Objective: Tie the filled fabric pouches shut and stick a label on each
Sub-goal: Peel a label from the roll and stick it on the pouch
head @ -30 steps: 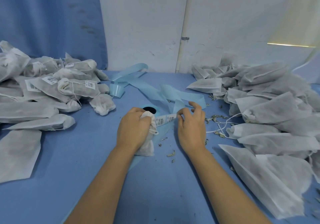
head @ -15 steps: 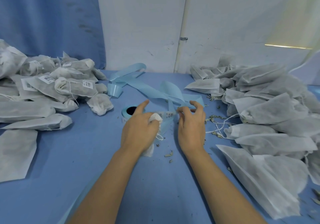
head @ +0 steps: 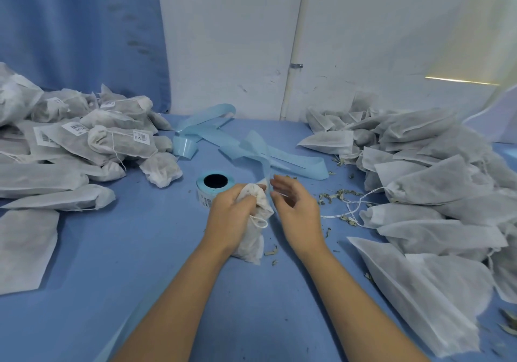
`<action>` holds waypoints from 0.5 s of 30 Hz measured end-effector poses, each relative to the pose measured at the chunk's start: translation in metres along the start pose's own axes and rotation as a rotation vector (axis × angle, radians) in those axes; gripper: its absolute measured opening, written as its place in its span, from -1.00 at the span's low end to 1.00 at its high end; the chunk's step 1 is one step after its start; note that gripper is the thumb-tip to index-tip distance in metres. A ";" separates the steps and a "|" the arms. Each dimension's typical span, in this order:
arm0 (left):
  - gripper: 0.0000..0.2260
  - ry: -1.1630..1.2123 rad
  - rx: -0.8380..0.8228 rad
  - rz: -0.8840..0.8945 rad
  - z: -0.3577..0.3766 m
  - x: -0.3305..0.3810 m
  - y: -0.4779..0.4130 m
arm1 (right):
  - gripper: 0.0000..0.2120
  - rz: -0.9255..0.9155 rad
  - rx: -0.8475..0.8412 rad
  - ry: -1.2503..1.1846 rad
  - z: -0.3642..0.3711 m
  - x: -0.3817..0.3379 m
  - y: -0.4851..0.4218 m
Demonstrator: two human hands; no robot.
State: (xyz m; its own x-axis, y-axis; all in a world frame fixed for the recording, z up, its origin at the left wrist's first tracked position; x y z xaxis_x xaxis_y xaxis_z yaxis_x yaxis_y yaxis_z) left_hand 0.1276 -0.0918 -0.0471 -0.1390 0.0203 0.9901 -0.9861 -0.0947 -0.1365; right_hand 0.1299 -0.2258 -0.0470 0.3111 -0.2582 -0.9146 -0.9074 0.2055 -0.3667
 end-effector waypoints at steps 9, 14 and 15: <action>-0.66 -0.033 -0.032 -0.014 0.002 0.000 0.001 | -0.78 0.011 0.047 -0.059 -0.001 0.002 -0.003; -0.70 0.002 -0.020 0.003 0.002 0.000 0.002 | -0.80 0.023 0.109 -0.101 -0.005 0.003 -0.004; -0.71 0.002 -0.015 0.005 0.002 0.001 0.003 | -0.81 0.038 0.130 -0.109 -0.006 0.005 -0.004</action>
State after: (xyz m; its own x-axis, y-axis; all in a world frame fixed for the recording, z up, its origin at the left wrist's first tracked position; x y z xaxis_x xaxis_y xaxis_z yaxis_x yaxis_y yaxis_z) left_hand 0.1249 -0.0938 -0.0462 -0.1442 0.0215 0.9893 -0.9867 -0.0794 -0.1421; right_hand 0.1335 -0.2337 -0.0488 0.3121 -0.1455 -0.9389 -0.8770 0.3359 -0.3436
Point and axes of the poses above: each hand's wrist, its own y-axis away from the middle knuckle, its own z-axis out of the palm, x = y × z, the point moved 5 cm from there along -y, towards the middle knuckle, and after that the axes turned 4 degrees about x, right-handed, at the moved point
